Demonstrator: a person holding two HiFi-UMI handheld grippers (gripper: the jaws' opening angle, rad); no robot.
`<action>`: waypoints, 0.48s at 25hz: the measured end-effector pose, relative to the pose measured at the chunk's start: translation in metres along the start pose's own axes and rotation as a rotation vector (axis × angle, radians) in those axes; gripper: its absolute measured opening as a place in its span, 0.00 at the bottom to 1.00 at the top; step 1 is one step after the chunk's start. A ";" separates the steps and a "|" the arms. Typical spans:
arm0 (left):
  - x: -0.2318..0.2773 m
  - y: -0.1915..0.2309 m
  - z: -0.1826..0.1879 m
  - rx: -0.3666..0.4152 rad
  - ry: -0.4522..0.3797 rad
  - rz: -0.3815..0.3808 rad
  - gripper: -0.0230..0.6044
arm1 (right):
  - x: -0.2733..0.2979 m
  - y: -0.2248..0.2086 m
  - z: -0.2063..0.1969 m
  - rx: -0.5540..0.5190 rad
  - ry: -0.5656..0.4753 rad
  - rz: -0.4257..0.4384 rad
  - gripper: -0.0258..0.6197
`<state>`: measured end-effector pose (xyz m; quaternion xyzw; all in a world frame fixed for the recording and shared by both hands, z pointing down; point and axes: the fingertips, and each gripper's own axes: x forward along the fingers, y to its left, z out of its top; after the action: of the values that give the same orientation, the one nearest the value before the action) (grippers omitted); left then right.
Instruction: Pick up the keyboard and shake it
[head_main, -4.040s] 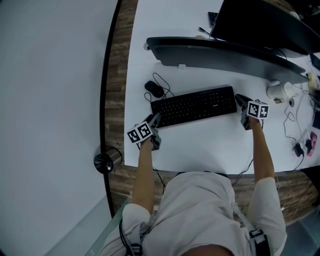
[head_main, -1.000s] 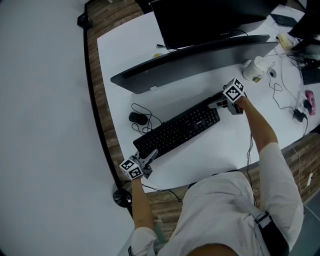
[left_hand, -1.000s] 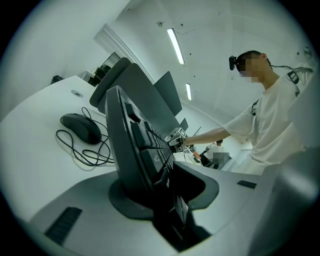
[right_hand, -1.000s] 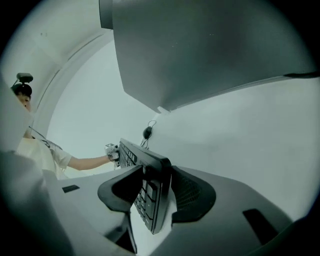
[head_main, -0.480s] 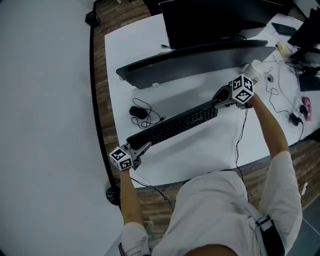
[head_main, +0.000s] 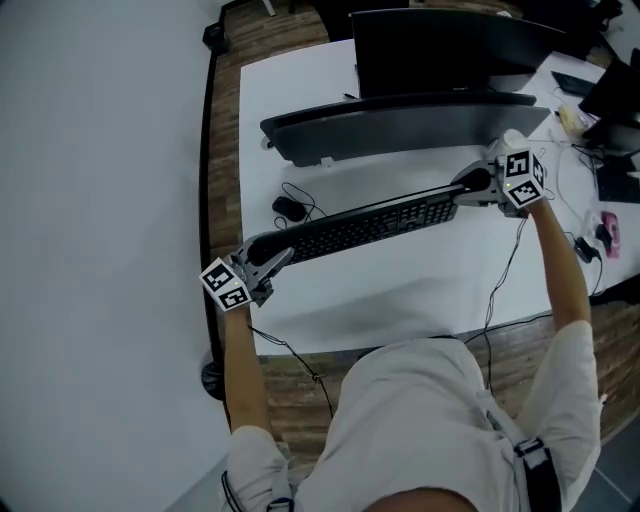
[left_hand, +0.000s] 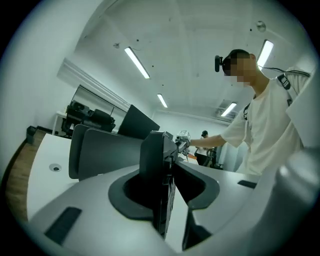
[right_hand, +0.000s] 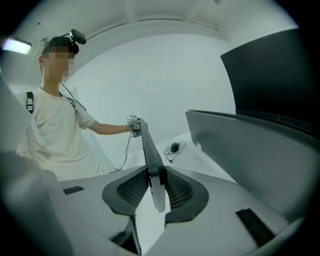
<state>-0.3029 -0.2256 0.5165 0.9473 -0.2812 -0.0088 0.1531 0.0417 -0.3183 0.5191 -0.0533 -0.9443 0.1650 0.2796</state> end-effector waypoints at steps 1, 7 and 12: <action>0.001 -0.007 0.001 0.018 0.022 -0.018 0.26 | -0.004 0.004 0.002 -0.019 0.016 -0.007 0.24; 0.013 -0.049 -0.038 0.273 0.377 -0.088 0.24 | -0.030 0.014 0.026 -0.139 0.133 -0.057 0.24; 0.021 -0.056 -0.051 0.439 0.466 0.007 0.24 | -0.045 0.035 0.075 -0.370 0.252 -0.124 0.24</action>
<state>-0.2506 -0.1774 0.5500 0.9332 -0.2372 0.2699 0.0056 0.0384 -0.3154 0.4250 -0.0659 -0.9175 -0.0364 0.3905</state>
